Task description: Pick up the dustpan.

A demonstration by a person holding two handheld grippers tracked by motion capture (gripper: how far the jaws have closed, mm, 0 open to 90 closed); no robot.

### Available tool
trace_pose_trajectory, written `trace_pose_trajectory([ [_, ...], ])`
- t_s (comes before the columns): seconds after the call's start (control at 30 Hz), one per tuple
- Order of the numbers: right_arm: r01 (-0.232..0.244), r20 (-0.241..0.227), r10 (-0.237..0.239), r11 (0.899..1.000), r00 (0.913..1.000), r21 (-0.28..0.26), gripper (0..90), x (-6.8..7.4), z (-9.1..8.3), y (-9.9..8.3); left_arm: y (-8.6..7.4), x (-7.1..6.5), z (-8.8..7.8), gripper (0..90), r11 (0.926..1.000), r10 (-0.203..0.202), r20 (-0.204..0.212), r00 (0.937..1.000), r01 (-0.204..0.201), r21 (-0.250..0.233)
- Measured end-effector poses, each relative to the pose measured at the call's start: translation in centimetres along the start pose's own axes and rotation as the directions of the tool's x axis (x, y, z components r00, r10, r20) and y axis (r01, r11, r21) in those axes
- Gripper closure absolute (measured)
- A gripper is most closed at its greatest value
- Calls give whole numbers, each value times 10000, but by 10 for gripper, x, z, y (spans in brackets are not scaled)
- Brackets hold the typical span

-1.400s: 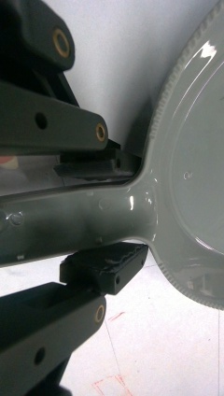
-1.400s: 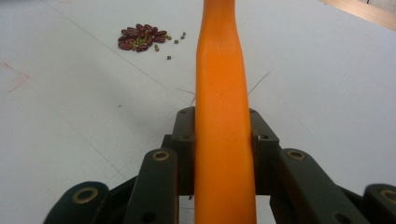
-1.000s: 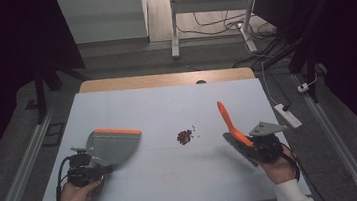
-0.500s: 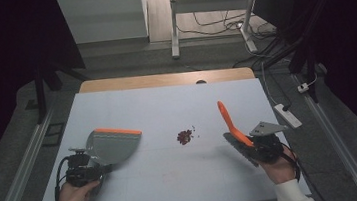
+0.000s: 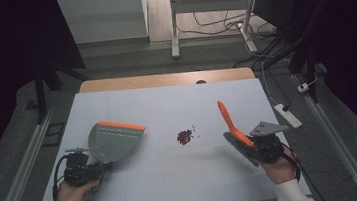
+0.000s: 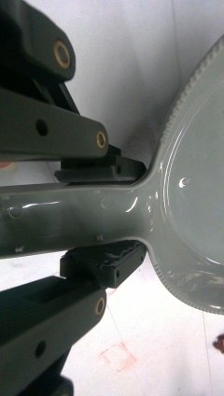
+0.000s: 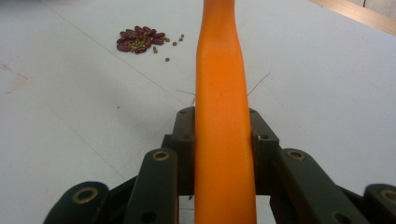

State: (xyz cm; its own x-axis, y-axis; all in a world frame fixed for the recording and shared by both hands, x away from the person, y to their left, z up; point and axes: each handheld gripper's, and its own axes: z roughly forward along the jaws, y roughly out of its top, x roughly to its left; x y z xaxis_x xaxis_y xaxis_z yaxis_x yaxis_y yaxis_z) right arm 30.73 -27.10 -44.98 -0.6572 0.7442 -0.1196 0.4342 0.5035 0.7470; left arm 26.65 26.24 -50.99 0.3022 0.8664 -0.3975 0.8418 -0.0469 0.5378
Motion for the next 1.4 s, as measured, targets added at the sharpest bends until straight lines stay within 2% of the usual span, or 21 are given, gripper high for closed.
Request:
trace_pose_trajectory([
  [0.33, 15, 16, -15, 10000, 10000, -24, 705, 0, 0, 0, 1, -2, -5, 622, 9973, 625, 349, 9974, -611, -405],
  [0.73, -50, -123, 47, 9997, 9999, -221, 705, 0, -2, 1, 1, -6, -7, 622, 9890, 1410, 699, 9875, -1372, -554],
  [0.9, -17, -177, 13, 9998, 9998, -205, 705, 1, 0, 2, 1, -7, -8, 622, 9833, 1771, 812, 9808, -1727, -582],
  [1.2, 21, -210, -25, 9998, 9998, -221, 705, 1, -1, 2, 0, -15, -7, 622, 9703, 2402, 1116, 9643, -2351, -572],
  [1.4, 35, -216, -40, 9997, 9998, -227, 705, 2, 0, 2, 0, -22, -6, 621, 9578, 2875, 1366, 9480, -2835, -483],
])
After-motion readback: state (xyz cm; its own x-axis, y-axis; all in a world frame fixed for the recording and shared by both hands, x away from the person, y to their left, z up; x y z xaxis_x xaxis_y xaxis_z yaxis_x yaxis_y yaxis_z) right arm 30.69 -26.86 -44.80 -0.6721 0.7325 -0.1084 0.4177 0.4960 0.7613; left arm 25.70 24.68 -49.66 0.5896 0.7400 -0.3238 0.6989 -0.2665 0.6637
